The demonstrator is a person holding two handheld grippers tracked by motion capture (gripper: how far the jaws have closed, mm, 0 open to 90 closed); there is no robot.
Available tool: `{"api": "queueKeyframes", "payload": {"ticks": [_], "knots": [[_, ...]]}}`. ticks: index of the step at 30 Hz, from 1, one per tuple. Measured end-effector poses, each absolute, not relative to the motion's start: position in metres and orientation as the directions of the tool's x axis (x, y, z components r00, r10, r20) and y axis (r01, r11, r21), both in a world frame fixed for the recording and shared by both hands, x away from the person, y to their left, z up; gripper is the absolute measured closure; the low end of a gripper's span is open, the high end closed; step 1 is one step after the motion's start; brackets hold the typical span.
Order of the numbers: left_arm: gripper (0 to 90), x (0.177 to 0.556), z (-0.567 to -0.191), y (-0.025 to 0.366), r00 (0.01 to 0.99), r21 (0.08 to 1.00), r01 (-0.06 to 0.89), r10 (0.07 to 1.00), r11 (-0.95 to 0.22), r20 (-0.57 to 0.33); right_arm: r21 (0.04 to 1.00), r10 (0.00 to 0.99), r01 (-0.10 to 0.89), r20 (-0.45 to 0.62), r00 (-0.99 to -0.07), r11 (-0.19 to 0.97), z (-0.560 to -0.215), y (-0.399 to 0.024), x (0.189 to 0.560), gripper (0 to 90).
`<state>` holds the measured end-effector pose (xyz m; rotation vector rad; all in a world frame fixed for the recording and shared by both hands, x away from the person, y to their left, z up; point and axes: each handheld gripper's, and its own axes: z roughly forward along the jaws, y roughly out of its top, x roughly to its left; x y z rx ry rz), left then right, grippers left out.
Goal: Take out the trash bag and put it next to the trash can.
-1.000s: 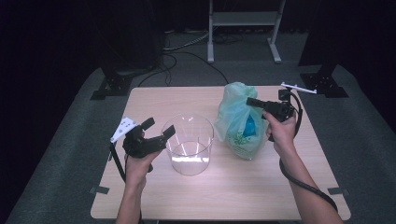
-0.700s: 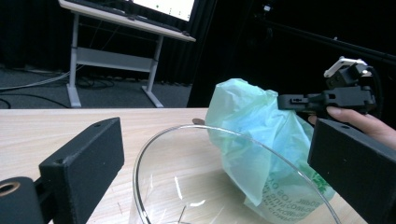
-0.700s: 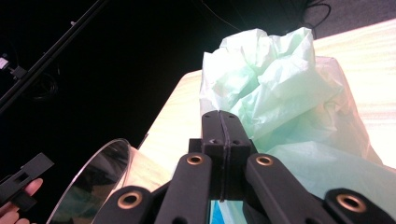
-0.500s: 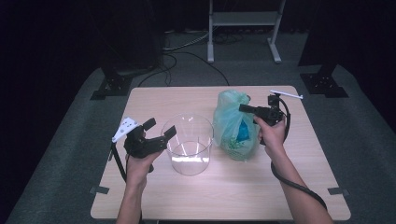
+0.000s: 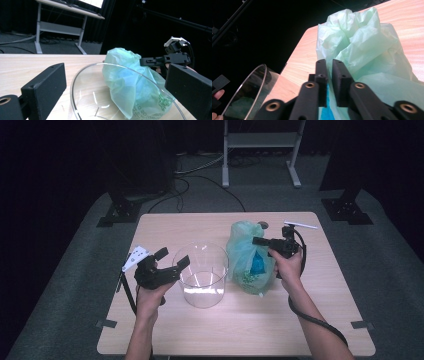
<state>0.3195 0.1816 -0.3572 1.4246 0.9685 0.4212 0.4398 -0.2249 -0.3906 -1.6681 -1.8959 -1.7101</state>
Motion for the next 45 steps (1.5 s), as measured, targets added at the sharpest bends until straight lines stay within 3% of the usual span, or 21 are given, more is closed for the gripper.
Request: {"api": "queueKeyframes", "payload": {"ticks": [7, 13, 19, 45], "knots": [[2.5, 0.32, -0.358, 0.182, 0.566, 0.943, 0.293, 0.766, 0.159, -0.305, 0.67, 0.626, 0.709, 0.655, -0.424, -0.22, -0.389, -0.231, 0.437, 70.0], [2.5, 0.32, -0.358, 0.182, 0.567, 0.943, 0.294, 0.765, 0.158, -0.305, 0.713, 0.663, 0.668, 0.607, -0.439, -0.211, -0.381, -0.24, 0.432, 55.0], [2.5, 0.32, -0.359, 0.181, 0.567, 0.941, 0.299, 0.764, 0.158, -0.308, 0.75, 0.702, 0.633, 0.557, -0.444, -0.195, -0.375, -0.251, 0.426, 47.2], [2.4, 0.32, -0.36, 0.183, 0.556, 0.939, 0.304, 0.769, 0.164, -0.314, 0.81, 0.715, 0.569, 0.482, -0.507, -0.142, -0.371, -0.285, 0.394, 42.1]]}}
